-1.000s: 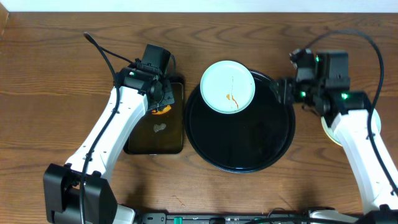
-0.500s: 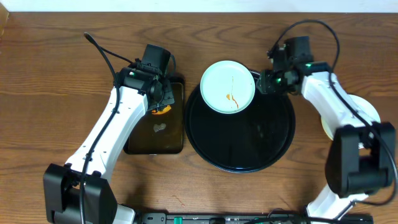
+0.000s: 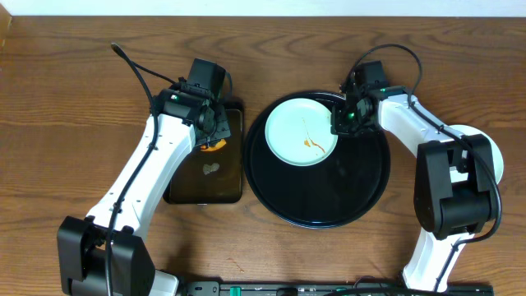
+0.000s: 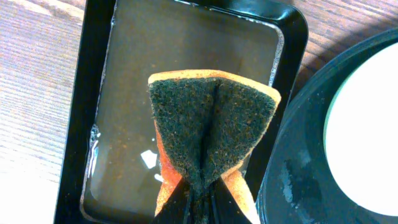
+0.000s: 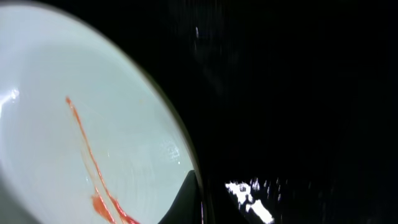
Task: Clean dirty plates on tray and stack at the side
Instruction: 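Move the sponge in the left gripper onto the held plate, then scrub the last light-green plate with the sponge in the left gripper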
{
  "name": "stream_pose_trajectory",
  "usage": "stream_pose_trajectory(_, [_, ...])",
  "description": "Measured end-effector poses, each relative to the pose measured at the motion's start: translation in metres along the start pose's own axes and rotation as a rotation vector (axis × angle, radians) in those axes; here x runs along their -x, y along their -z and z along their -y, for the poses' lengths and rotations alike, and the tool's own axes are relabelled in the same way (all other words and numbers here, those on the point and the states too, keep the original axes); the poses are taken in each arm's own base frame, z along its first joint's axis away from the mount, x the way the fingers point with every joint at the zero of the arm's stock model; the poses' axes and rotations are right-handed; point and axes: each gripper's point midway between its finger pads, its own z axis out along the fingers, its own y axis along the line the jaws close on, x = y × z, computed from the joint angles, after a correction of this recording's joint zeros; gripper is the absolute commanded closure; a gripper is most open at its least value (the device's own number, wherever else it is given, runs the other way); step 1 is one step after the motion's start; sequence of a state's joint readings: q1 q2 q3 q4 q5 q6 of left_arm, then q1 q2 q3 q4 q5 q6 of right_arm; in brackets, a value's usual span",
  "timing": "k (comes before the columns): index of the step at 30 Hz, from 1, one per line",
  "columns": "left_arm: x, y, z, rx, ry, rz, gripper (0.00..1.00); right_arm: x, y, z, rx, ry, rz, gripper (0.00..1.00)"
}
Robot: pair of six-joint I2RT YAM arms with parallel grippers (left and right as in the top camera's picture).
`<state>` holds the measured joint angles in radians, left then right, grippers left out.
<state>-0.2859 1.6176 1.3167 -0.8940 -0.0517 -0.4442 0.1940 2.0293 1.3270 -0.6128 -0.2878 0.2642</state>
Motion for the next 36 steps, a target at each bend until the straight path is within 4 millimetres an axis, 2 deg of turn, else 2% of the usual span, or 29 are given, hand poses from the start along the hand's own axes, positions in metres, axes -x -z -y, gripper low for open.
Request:
stream_pose_trajectory(4, [-0.001,0.000,0.004,-0.022,0.000,-0.008,0.93,-0.016,0.001,0.002,-0.013,-0.016,-0.067,0.99])
stream_pose_trajectory(7, [-0.002,0.001,0.018,-0.098,-0.007,-0.021,0.92,-0.032,0.003,0.001,-0.024,-0.022,-0.131,0.99])
stream_pose_trajectory(11, [0.000,0.009,0.062,-0.296,-0.062,-0.013,0.93,-0.056,0.004,-0.008,-0.041,0.013,-0.219,0.99])
stream_pose_trajectory(14, [-0.011,0.015,0.093,-0.375,-0.129,-0.020,0.92,-0.070,0.004,-0.012,-0.069,0.039,-0.264,0.99])
stream_pose_trajectory(17, [-0.024,0.014,0.119,-0.416,-0.195,-0.029,0.92,-0.073,0.005,-0.013,-0.082,0.049,-0.270,0.99])
stream_pose_trajectory(19, [-0.040,0.005,0.141,-0.439,-0.249,-0.057,0.92,-0.073,0.005,-0.013,-0.084,0.049,-0.271,0.99])
stream_pose_trajectory(22, [-0.058,-0.015,0.162,-0.441,-0.279,-0.100,0.92,-0.073,0.005,-0.012,-0.085,0.049,-0.273,0.99])
stream_pose_trajectory(27, [-0.075,-0.044,0.181,-0.432,-0.225,-0.164,0.92,-0.073,0.005,-0.012,-0.084,0.052,-0.273,0.99])
stream_pose_trajectory(31, [-0.088,-0.053,0.197,-0.470,-0.208,-0.208,0.92,-0.073,0.005,-0.012,-0.084,0.052,-0.273,0.99])
stream_pose_trajectory(36, [-0.109,-0.064,0.206,-0.468,-0.174,-0.282,0.92,-0.073,0.005,-0.012,-0.084,0.052,-0.273,0.99])
